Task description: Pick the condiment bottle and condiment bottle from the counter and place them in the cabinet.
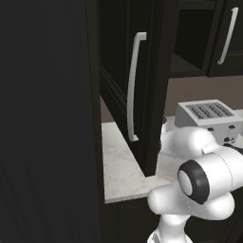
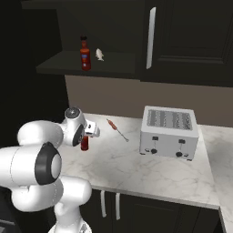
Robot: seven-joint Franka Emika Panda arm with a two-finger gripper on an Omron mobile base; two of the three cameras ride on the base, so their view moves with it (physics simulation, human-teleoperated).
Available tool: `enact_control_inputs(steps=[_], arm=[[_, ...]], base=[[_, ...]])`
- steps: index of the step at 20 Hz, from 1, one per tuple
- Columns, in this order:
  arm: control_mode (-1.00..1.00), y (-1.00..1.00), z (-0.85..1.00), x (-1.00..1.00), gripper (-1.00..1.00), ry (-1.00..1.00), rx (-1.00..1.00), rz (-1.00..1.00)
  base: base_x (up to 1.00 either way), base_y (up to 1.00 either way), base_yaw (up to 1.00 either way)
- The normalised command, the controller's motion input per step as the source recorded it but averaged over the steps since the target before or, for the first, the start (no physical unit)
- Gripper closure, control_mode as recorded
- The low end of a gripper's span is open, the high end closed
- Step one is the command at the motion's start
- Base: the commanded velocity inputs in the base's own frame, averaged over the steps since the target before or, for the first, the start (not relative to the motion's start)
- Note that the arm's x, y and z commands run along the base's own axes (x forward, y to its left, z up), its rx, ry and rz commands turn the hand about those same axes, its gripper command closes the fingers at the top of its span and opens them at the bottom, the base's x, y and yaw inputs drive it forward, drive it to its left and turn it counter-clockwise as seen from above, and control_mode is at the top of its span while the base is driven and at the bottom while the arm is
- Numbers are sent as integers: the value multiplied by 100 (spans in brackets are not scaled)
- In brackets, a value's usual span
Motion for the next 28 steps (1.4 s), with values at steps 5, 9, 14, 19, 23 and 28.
enact_control_inputs(steps=[5, 9, 14, 19, 23, 28], arm=[[-100, 0, -11, 15, 100, 0, 0, 0], [-100, 0, 0, 0, 100, 0, 0, 1], [-100, 0, 1, 0, 100, 0, 0, 1], [-100, 0, 37, -10, 100, 0, 1, 0], [-100, 0, 72, -33, 100, 0, 1, 0], [-100, -10, 88, -37, 100, 0, 1, 0]], base=[[0, 0, 0], [0, 0, 0], [0, 0, 0], [0, 0, 0], [0, 0, 0], [0, 0, 0]])
